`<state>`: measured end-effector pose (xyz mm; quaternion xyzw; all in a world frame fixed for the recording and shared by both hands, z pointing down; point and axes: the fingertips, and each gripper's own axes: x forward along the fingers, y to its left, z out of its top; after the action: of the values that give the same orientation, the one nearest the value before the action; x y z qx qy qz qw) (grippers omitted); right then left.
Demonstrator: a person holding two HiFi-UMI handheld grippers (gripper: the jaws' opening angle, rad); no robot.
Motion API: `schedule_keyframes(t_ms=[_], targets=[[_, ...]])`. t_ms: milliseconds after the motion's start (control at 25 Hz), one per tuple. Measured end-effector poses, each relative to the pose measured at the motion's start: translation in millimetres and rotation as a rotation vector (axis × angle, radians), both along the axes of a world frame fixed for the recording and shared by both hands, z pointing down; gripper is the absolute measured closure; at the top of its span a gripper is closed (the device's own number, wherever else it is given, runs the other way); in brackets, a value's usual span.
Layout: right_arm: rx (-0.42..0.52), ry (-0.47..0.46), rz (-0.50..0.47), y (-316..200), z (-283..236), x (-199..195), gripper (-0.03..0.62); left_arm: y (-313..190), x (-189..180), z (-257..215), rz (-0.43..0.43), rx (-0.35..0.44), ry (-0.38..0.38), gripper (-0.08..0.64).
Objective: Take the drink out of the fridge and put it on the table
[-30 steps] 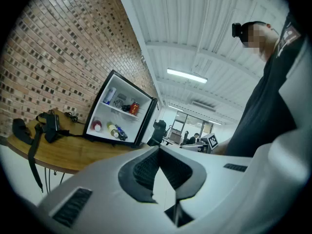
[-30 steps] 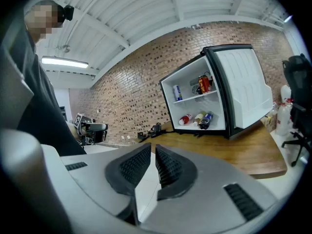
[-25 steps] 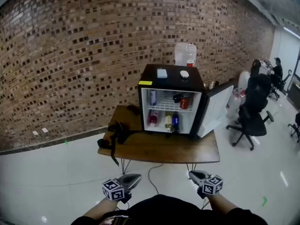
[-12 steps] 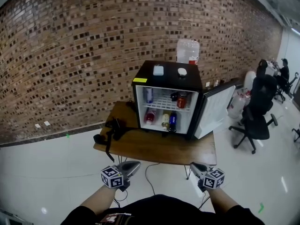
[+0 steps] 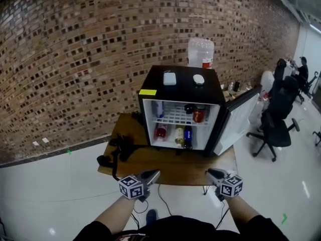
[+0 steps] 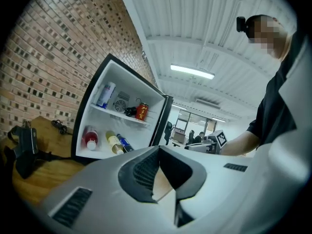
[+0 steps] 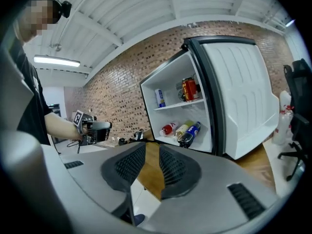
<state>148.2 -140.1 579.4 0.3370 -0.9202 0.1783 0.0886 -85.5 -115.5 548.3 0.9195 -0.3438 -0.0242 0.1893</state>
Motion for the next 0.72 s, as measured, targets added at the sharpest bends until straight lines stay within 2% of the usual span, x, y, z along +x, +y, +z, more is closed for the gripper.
schedule_keyframes(t_ms=[240, 320, 360, 640, 720], targets=[[-0.045, 0.036, 0.085, -92.6, 18.5, -59.8, 0.474, -75.0, -37.2, 32.1, 0.065, -0.030, -0.007, 0.548], [-0.056, 0.029, 0.121, -128.2, 20.6, -72.2, 0.420, -98.0, -46.3, 40.9, 0.069, -0.040, -0.014, 0.548], [-0.061, 0.028, 0.140, -144.5, 22.0, -75.1, 0.420, -107.0, -48.6, 45.8, 0.066, -0.048, -0.014, 0.548], [-0.107, 0.058, 0.204, -251.6, 49.5, -67.7, 0.420, -149.4, -22.6, 81.7, 0.059, -0.092, -0.071, 0.548], [-0.139, 0.070, 0.197, -279.2, 66.2, -71.2, 0.371, -160.5, -12.5, 91.0, 0.044, -0.099, -0.086, 0.548]])
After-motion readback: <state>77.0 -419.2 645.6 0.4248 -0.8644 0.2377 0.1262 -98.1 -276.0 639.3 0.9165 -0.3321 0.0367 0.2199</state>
